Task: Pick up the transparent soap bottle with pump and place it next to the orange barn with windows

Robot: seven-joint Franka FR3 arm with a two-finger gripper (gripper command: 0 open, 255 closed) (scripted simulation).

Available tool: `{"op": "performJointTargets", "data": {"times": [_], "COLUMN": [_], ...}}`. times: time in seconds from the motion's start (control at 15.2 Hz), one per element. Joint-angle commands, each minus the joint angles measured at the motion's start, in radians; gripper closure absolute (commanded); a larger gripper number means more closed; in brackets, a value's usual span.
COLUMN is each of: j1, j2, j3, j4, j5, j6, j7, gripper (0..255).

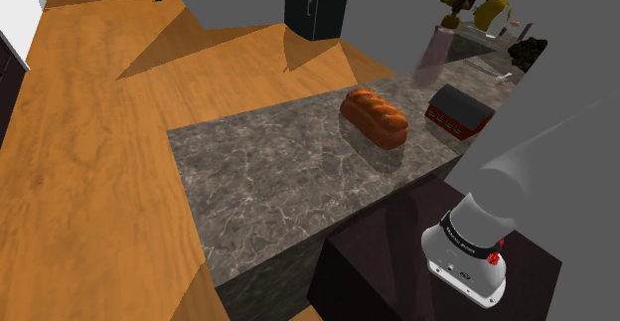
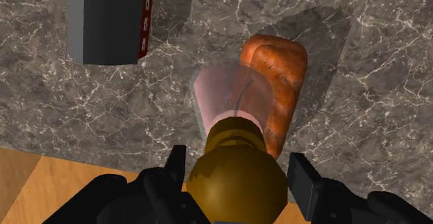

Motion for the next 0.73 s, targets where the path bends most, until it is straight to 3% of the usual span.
{"op": "performJointTargets", "data": {"times": [0.0, 0.33, 0.66], "j1": [-0.013, -0.057, -0.057], "j2": [0.038, 0.153, 0.128], "j3": [-0.038, -0.14, -0.134], "j4": [0.039, 0.159, 0.065], "j5": [0.012, 0.068, 0.055], "j6": [-0.002, -0.022, 0.051], "j7": [-0.055, -0.205, -0.199], "gripper": [255, 255, 255]}}
